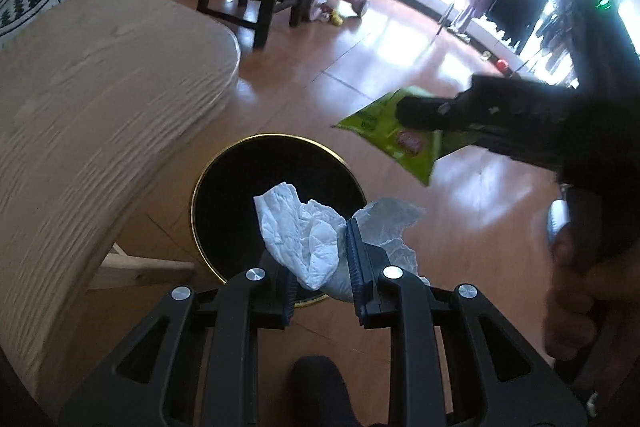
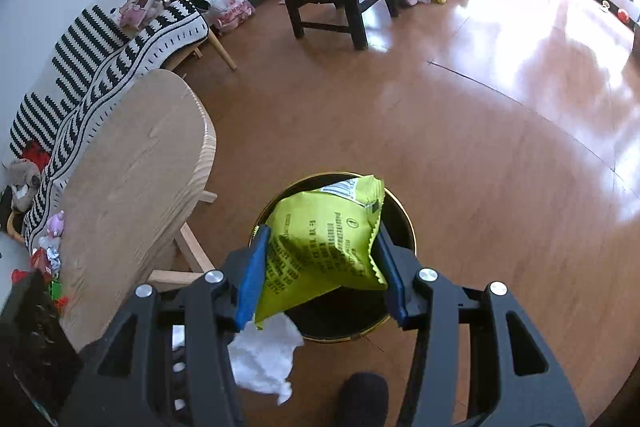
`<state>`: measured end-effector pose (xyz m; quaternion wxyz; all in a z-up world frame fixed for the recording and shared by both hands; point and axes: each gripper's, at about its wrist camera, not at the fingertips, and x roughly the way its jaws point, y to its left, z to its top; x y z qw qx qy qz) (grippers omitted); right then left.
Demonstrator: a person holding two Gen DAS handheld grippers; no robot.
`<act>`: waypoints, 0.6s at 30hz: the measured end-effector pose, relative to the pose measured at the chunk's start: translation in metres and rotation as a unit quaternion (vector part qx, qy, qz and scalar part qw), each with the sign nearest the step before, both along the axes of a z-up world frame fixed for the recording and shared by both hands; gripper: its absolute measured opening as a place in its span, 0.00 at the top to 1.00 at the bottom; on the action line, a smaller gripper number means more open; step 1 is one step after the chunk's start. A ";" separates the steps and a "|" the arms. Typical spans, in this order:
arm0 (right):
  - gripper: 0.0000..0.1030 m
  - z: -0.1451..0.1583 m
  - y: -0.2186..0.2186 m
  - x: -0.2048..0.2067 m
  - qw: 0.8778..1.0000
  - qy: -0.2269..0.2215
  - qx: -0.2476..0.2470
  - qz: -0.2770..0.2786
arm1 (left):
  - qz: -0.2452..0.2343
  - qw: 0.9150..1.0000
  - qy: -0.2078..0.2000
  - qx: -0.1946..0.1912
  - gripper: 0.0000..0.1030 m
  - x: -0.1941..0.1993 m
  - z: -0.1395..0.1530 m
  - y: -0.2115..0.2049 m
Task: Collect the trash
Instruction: 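Carry both items to the black bin and open both tools to drop them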
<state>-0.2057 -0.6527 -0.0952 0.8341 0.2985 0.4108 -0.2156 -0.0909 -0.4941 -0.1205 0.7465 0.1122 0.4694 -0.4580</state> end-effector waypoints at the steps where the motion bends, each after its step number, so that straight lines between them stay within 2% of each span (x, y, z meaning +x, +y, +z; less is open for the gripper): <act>1: 0.51 -0.001 -0.001 0.003 1.000 0.000 0.001 -0.001 | 0.002 1.000 -0.001 0.003 0.79 0.003 -0.003 -0.001; 8: 0.50 -0.003 -0.005 0.011 1.000 -0.003 0.010 -0.001 | 0.002 1.000 -0.004 0.000 0.79 0.009 -0.007 0.000; 10: 0.48 -0.004 -0.005 0.013 1.000 -0.001 0.012 0.001 | 0.001 1.000 -0.008 0.000 0.75 0.007 -0.007 0.000; 12: 0.30 -0.003 -0.007 0.012 1.000 -0.007 0.015 -0.001 | 0.003 1.000 -0.010 0.001 0.55 0.008 -0.010 -0.004; 14: 0.24 0.003 -0.008 0.008 1.000 -0.013 0.005 -0.008 | 0.004 1.000 -0.011 0.000 0.44 0.007 -0.010 -0.004; 18: 0.24 0.009 -0.011 0.002 1.000 -0.019 -0.003 -0.017 | -0.001 1.000 -0.017 -0.002 0.38 0.004 -0.008 -0.005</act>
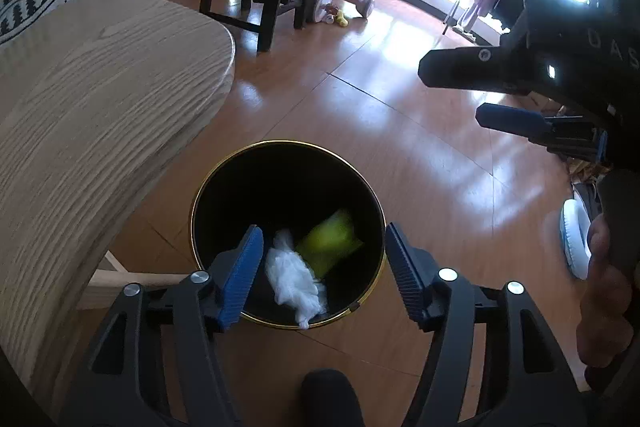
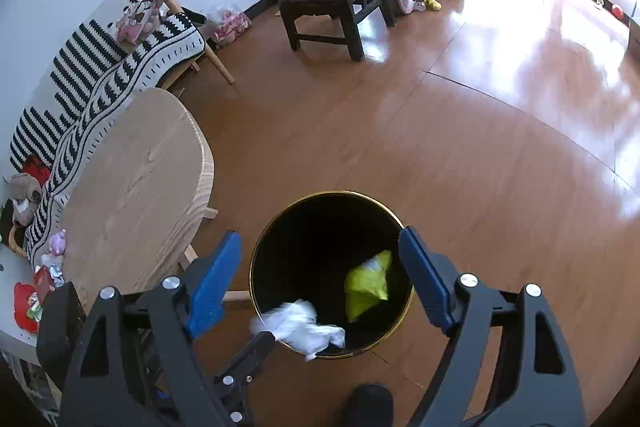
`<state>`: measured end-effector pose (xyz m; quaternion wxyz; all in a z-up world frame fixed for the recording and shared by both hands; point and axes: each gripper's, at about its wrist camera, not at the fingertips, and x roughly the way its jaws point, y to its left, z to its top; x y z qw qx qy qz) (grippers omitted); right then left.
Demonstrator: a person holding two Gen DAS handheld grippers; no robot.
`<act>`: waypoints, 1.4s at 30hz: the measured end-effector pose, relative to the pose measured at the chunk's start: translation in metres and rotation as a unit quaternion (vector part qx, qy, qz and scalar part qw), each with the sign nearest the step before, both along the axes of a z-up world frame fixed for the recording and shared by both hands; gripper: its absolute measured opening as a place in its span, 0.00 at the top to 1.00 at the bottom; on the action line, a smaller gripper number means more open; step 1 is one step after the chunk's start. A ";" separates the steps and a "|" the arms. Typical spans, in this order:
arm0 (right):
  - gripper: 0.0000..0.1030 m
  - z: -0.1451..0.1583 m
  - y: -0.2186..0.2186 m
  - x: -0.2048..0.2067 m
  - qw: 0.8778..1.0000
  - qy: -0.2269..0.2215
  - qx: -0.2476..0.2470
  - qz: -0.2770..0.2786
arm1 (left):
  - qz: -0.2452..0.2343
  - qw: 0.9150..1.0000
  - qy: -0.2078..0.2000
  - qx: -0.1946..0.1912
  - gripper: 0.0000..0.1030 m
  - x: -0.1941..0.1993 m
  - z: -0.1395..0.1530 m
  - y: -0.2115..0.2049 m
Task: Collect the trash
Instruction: 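Carry both items to the black bin and open both tools to drop them, then return to the table and grasp the green wrapper with the left tool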
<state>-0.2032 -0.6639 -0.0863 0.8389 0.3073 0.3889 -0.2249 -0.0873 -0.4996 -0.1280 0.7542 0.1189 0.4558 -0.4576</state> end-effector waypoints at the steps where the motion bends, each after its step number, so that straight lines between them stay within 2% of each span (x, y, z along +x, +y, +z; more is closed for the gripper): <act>1: 0.24 0.001 0.000 -0.001 1.000 -0.001 0.001 -0.002 | -0.001 1.000 0.000 -0.002 0.37 0.000 0.001 0.000; 4: 0.22 0.004 0.000 0.001 1.000 -0.003 -0.001 -0.006 | -0.005 1.000 0.000 -0.008 0.31 -0.003 0.009 0.003; 5: 0.21 0.008 0.001 0.001 1.000 -0.005 -0.004 -0.009 | -0.007 1.000 -0.002 -0.011 0.25 -0.004 0.014 0.005; 10: 0.12 0.037 0.022 0.009 0.999 -0.034 -0.024 -0.001 | -0.007 0.999 -0.018 -0.042 0.12 -0.007 0.051 0.037; 14: 0.09 0.060 0.062 0.036 0.997 -0.053 -0.044 0.045 | 0.030 0.997 -0.034 -0.068 0.07 0.005 0.082 0.090; 18: 0.09 0.078 0.108 0.067 0.992 -0.070 -0.049 0.088 | 0.086 0.993 -0.054 -0.058 0.07 0.025 0.101 0.148; 23: 0.09 0.096 0.174 0.113 0.984 -0.089 -0.041 0.146 | 0.171 0.980 -0.097 -0.034 0.07 0.052 0.121 0.239; 26: 0.09 0.100 0.222 0.146 0.977 -0.092 -0.038 0.190 | 0.226 0.966 -0.127 -0.018 0.07 0.065 0.132 0.299; 29: 0.09 0.101 0.273 0.177 0.966 -0.093 -0.030 0.240 | 0.281 0.950 -0.133 -0.012 0.07 0.077 0.140 0.362; 33: 0.09 0.097 0.334 0.205 0.951 -0.092 -0.025 0.293 | 0.316 0.937 -0.148 0.005 0.07 0.086 0.140 0.418; 37: 0.09 0.087 0.388 0.227 0.936 -0.084 -0.023 0.341 | 0.320 0.932 -0.169 0.030 0.07 0.097 0.132 0.450; 42: 0.09 0.074 0.422 0.247 0.926 -0.072 -0.012 0.372 | 0.306 0.937 -0.165 0.044 0.07 0.117 0.113 0.460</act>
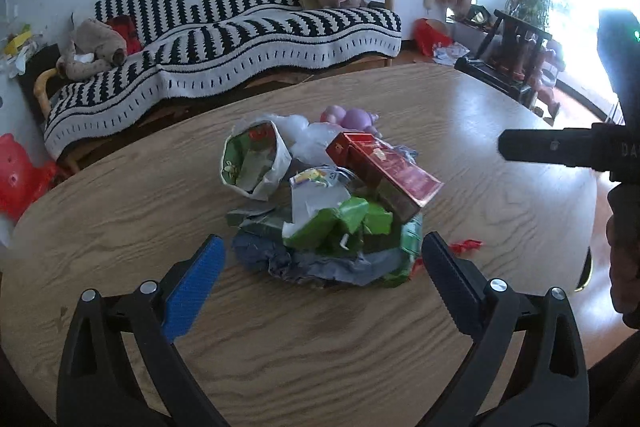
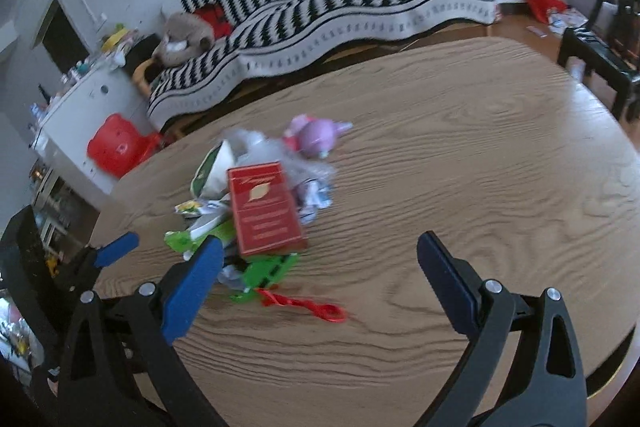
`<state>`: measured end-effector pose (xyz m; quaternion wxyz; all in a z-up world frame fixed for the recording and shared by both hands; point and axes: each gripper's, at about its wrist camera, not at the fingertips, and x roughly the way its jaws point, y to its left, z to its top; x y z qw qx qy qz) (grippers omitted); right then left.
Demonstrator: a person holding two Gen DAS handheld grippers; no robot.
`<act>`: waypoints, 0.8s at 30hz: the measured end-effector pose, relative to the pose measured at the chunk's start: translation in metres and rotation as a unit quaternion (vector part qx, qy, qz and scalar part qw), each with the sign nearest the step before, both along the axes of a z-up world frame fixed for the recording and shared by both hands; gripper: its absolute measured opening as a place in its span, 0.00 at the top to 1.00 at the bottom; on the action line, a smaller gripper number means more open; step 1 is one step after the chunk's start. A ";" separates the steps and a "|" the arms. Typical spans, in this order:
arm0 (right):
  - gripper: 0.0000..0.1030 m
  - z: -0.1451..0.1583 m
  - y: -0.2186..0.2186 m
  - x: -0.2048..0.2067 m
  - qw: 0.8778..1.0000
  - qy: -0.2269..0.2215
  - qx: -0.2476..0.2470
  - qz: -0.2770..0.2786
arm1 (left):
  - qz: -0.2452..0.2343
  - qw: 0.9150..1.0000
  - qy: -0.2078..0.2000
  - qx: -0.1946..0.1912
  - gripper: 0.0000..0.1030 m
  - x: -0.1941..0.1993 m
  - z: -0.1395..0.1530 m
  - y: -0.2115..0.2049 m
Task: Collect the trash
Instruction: 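Return to the table and grasp the green wrapper with the left tool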
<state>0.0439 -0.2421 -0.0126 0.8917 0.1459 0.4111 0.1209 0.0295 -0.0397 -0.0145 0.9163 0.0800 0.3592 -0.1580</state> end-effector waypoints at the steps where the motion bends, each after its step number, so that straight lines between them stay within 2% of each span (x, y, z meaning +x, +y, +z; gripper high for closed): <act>1: 0.09 -0.002 0.002 0.002 1.000 0.002 0.000 0.004 | -0.003 1.000 0.003 -0.004 0.07 0.003 -0.002 0.000; 6: 0.09 -0.017 0.022 0.022 0.999 0.020 -0.001 0.025 | 0.003 0.999 0.031 -0.010 0.08 0.029 -0.021 -0.004; 10: 0.10 -0.030 0.032 0.036 0.999 0.037 0.004 0.040 | 0.010 1.000 0.023 -0.004 0.09 0.033 -0.026 -0.003; 13: 0.11 -0.037 0.040 0.044 0.998 0.041 0.004 0.052 | 0.018 1.000 0.021 -0.003 0.14 0.039 -0.028 -0.001; 16: 0.12 -0.044 0.047 0.050 0.997 0.049 0.001 0.061 | 0.016 1.000 0.027 0.001 0.24 0.043 -0.033 -0.002; 19: 0.19 -0.050 0.053 0.055 0.996 0.055 -0.003 0.066 | 0.016 0.999 0.030 0.008 0.37 0.044 -0.036 -0.002; 23: 0.43 -0.053 0.057 0.059 0.996 0.060 -0.008 0.071 | 0.023 0.999 0.030 0.003 0.60 0.043 -0.035 0.002; 24: 0.43 -0.054 0.059 0.060 0.995 0.062 -0.011 0.074 | 0.028 0.999 0.028 0.007 0.65 0.042 -0.033 0.002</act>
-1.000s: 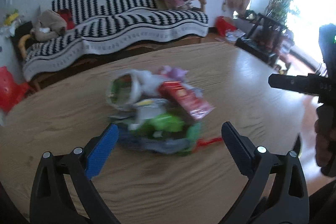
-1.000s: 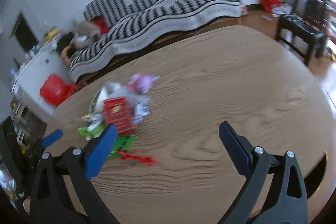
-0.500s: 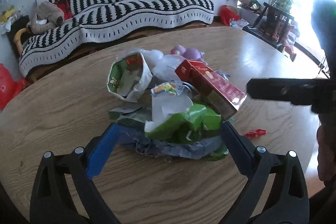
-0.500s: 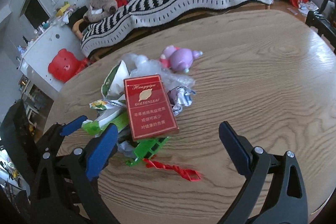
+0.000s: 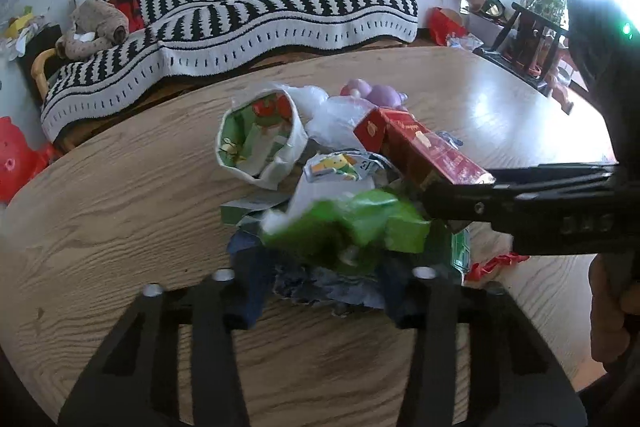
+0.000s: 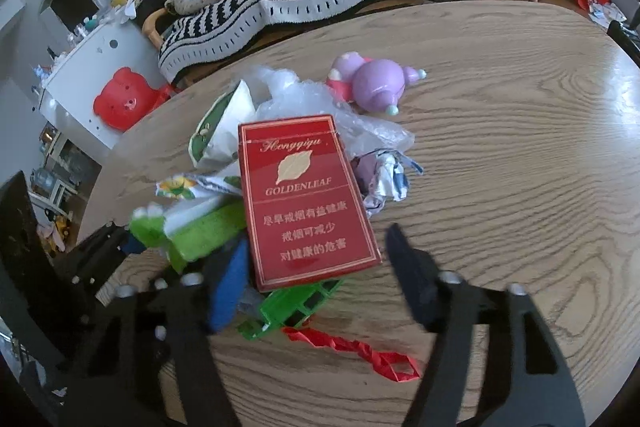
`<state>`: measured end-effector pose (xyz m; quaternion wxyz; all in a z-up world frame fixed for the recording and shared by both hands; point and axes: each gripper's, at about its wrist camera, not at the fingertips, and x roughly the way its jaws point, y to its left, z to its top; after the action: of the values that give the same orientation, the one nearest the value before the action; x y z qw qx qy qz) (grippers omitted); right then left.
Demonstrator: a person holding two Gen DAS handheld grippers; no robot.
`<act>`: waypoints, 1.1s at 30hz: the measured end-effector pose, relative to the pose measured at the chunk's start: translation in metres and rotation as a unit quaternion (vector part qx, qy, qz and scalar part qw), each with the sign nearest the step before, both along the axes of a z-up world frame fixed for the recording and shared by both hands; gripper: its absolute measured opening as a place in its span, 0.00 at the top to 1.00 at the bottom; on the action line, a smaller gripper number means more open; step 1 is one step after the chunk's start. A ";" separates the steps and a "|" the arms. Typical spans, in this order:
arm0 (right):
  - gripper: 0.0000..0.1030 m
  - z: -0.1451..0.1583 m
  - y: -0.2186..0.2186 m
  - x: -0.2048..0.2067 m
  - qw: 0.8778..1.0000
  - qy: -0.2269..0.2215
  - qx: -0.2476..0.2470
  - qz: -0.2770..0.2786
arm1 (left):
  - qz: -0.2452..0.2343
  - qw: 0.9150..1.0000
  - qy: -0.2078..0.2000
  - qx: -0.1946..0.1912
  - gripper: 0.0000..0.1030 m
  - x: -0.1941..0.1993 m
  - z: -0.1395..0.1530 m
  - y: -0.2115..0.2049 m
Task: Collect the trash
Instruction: 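Return to the table and grasp the green wrapper with the left tool, then grasp the red GOLDENLEAF box with the right tool while the left tool holds the wrapper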
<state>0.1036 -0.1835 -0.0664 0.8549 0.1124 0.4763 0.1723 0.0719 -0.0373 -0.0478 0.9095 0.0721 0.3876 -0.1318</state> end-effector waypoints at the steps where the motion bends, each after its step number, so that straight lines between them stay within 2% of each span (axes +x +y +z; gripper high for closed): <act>1: 0.43 0.000 0.001 0.000 1.000 -0.001 -0.004 0.001 | 0.005 1.000 -0.001 0.006 0.65 -0.001 0.001 0.000; 6: 0.44 0.011 0.003 -0.009 0.999 -0.026 -0.028 -0.001 | 0.010 1.000 -0.008 -0.003 0.68 -0.008 0.014 0.004; 16: 0.45 0.044 -0.027 -0.035 0.997 -0.067 -0.008 -0.036 | 0.038 0.998 -0.050 -0.025 0.70 -0.026 0.051 0.024; 23: 0.45 0.045 -0.039 -0.044 0.997 -0.062 -0.002 -0.047 | 0.053 0.993 -0.073 -0.077 0.70 -0.036 0.072 0.041; 24: 0.45 0.045 -0.041 -0.045 0.997 -0.061 -0.003 -0.048 | 0.050 0.993 -0.076 -0.075 0.70 -0.035 0.072 0.041; 25: 0.45 0.045 -0.041 -0.046 0.997 -0.061 -0.005 -0.050 | 0.047 0.994 -0.075 -0.058 0.70 -0.033 0.069 0.036; 26: 0.45 0.045 -0.043 -0.047 0.997 -0.062 -0.007 -0.052 | 0.049 0.996 -0.066 -0.024 0.70 -0.029 0.060 0.030; 27: 0.45 0.045 -0.044 -0.048 0.997 -0.062 -0.007 -0.054 | 0.053 0.997 -0.058 -0.011 0.70 -0.027 0.054 0.028; 30: 0.45 0.044 -0.047 -0.050 0.997 -0.058 -0.005 -0.058 | 0.056 0.996 -0.042 -0.047 0.70 -0.029 0.056 0.034; 33: 0.45 0.045 -0.046 -0.052 0.996 -0.061 -0.009 -0.058 | 0.066 0.995 -0.064 -0.035 0.70 -0.035 0.062 0.035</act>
<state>0.0511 -0.2300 -0.0209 0.8920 0.1208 0.4172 0.1248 0.0371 -0.0026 0.0140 0.9410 0.0228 0.3281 -0.0798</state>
